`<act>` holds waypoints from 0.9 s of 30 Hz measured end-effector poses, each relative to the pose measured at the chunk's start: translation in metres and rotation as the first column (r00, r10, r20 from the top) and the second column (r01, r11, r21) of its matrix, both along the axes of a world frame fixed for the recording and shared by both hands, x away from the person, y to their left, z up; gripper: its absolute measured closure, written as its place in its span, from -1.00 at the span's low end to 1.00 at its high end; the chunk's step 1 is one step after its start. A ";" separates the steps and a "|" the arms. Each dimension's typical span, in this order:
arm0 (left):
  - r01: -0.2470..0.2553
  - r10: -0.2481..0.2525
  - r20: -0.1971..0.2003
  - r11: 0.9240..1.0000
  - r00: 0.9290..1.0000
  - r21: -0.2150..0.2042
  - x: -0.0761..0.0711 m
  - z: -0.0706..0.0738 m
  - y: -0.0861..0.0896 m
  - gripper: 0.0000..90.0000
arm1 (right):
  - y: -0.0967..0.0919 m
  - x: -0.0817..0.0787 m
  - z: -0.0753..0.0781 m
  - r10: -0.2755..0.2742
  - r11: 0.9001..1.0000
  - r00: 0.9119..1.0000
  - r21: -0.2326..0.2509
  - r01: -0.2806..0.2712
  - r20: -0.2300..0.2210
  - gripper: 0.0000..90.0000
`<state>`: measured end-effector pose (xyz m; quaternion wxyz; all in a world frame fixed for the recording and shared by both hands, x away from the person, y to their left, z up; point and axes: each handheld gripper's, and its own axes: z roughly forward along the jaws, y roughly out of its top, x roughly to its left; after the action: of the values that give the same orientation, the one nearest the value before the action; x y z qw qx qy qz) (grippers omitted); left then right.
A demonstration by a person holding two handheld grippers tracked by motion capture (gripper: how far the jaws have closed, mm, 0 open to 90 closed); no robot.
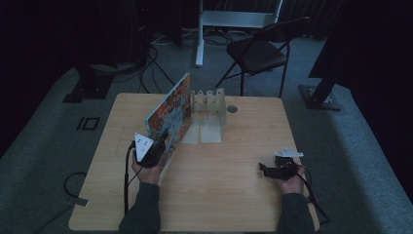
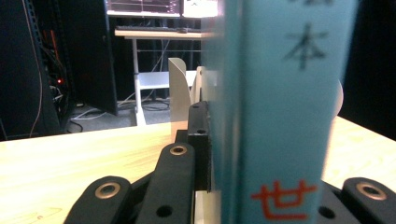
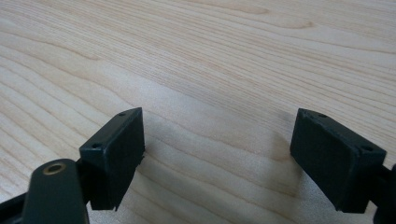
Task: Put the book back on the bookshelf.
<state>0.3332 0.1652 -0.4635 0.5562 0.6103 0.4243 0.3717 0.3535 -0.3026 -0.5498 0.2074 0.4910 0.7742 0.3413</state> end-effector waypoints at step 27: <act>-0.028 0.028 0.010 1.000 1.000 0.009 0.010 0.003 -0.005 0.80 | 0.000 0.000 0.000 -0.001 1.000 1.000 0.004 0.001 0.000 -0.62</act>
<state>0.3429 0.1606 -0.4607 0.5502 0.6052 0.4281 0.3845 0.3536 -0.3029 -0.5498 0.2066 0.4917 0.7733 0.3428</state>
